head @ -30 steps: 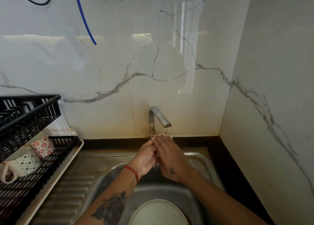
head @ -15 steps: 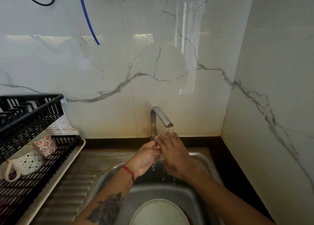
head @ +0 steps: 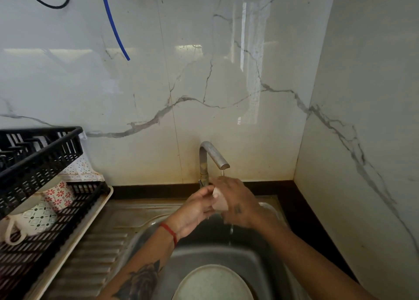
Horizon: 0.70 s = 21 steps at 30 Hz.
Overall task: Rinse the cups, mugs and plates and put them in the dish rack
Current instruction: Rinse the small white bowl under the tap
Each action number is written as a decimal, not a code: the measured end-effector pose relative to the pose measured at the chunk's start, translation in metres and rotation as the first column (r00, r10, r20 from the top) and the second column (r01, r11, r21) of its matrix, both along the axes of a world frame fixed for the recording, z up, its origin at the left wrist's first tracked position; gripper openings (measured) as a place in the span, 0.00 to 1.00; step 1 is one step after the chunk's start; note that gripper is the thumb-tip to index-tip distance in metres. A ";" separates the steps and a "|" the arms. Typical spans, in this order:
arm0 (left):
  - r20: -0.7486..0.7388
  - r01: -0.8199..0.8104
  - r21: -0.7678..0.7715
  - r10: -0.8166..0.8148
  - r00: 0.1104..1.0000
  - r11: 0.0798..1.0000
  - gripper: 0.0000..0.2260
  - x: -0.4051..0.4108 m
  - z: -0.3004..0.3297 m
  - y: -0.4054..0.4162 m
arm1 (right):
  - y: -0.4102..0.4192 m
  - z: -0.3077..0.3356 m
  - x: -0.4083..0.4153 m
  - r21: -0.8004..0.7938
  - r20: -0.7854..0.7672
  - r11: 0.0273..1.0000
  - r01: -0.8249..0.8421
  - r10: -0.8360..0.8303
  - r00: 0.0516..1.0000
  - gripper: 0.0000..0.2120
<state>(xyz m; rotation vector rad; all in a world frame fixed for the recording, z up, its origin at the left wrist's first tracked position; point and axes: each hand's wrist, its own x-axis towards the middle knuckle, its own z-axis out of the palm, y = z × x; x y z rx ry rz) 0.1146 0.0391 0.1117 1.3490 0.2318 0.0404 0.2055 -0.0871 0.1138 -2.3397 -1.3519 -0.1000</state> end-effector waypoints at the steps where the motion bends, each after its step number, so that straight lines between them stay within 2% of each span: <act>1: 0.005 -0.008 -0.038 0.008 1.000 0.999 0.16 0.002 0.001 -0.001 | 0.003 -0.006 -0.003 -0.037 0.170 0.999 -0.015 0.021 0.985 0.41; 2: 0.009 -0.020 -0.050 0.021 1.000 0.999 0.16 0.004 0.002 -0.002 | 0.005 -0.010 -0.004 -0.035 0.236 0.999 -0.031 0.038 0.971 0.40; 3: 0.010 -0.035 -0.041 0.035 0.999 0.999 0.15 0.005 0.003 -0.002 | 0.005 -0.009 -0.002 -0.008 0.206 0.999 -0.048 0.048 0.977 0.39; 4: 0.008 -0.046 -0.037 0.046 0.999 0.998 0.15 0.004 0.004 -0.002 | 0.003 -0.005 0.002 0.049 0.082 0.997 -0.066 0.061 0.995 0.39; 5: 0.010 -0.051 -0.050 0.052 0.999 0.997 0.15 0.003 0.004 -0.002 | 0.001 -0.001 0.008 0.113 -0.106 0.991 -0.070 0.083 0.991 0.38; 6: 0.016 -0.054 -0.090 0.056 0.998 0.994 0.17 0.001 0.003 -0.001 | -0.002 0.005 0.014 0.163 -0.313 0.985 -0.063 0.112 0.943 0.37; 8: 0.031 -0.067 -0.212 0.075 0.997 0.975 0.18 -0.001 -0.001 -0.004 | -0.007 0.009 0.024 0.248 -0.642 0.968 -0.027 0.185 0.744 0.32; 10: 0.030 -0.103 -0.329 0.120 0.992 0.939 0.19 0.000 -0.005 -0.011 | -0.006 0.004 0.025 0.284 -0.790 0.955 0.079 0.187 0.584 0.32; 11: 0.021 -0.129 -0.374 0.147 0.989 0.919 0.20 0.003 -0.006 -0.014 | -0.003 -0.001 0.023 0.281 -0.815 0.949 0.143 0.157 0.558 0.33; 12: 0.004 -0.159 -0.415 0.177 0.984 0.896 0.21 0.007 -0.008 -0.019 | 0.001 -0.005 0.018 0.273 -0.809 0.939 0.210 0.106 0.579 0.33; 14: -0.064 -0.237 -0.500 0.237 0.969 0.833 0.19 0.014 -0.008 -0.027 | 0.010 -0.013 0.006 0.289 -0.692 0.905 0.313 -0.028 0.721 0.35; 16: -0.165 -0.332 -0.563 0.290 0.943 0.757 0.16 0.019 -0.008 -0.031 | 0.016 -0.026 -0.002 0.323 -0.435 0.905 0.276 -0.117 0.893 0.38; 17: -0.206 -0.368 -0.584 0.307 0.929 0.723 0.16 0.022 -0.009 -0.032 | 0.018 -0.031 -0.004 0.300 -0.284 0.923 0.241 -0.155 0.946 0.38; 19: -0.229 -0.395 -0.608 0.324 0.918 0.689 0.17 0.026 -0.008 -0.033 | 0.016 -0.040 -0.009 0.221 0.010 0.960 0.175 -0.181 0.983 0.32; 21: -0.193 -0.378 -0.611 0.333 0.923 0.695 0.18 0.028 -0.007 -0.032 | 0.010 -0.049 -0.009 0.157 0.222 0.987 0.045 -0.079 0.972 0.26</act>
